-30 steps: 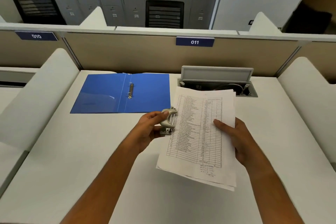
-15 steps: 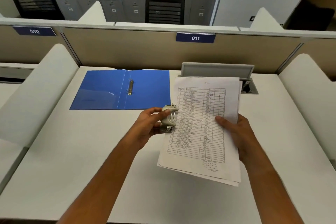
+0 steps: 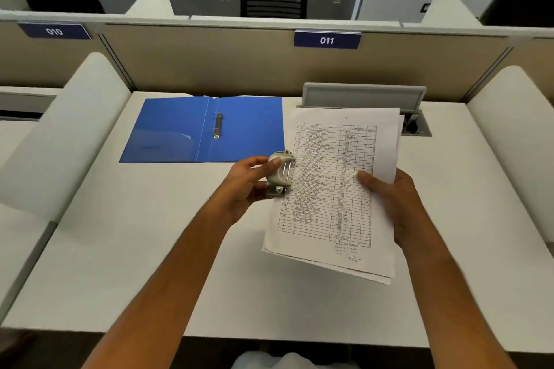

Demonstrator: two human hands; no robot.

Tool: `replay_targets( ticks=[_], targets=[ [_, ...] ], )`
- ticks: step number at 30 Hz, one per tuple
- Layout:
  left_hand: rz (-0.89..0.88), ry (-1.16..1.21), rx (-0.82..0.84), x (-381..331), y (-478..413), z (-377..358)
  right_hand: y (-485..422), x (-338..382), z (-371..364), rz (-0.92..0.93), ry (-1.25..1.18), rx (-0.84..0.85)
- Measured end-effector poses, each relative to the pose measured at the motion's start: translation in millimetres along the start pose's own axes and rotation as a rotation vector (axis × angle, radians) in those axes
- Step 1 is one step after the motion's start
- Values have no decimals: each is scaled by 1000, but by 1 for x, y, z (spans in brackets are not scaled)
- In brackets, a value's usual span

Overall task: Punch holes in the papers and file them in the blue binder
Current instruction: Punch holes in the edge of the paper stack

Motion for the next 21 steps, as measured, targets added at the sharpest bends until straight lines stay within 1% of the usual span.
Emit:
replay_targets(
  ticks=[5, 13, 21],
  targets=[
    [1, -14, -7, -2, 4, -3, 2, 0, -2, 3, -27, 30],
    [13, 1, -13, 0, 5, -4, 2, -3, 0, -13, -44, 28],
    [33, 16, -25, 3, 4, -1, 3, 3, -1, 9, -28, 35]
  ],
)
Point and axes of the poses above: each hand's wrist, its own y-axis away from the middle knuckle, its own z-axis out of the back of the hand, x = y × z, the point moved 10 cm from there along -y, towards the middle knuckle, and after that the axes turned 4 degrees about x, right-handed, at the moved point
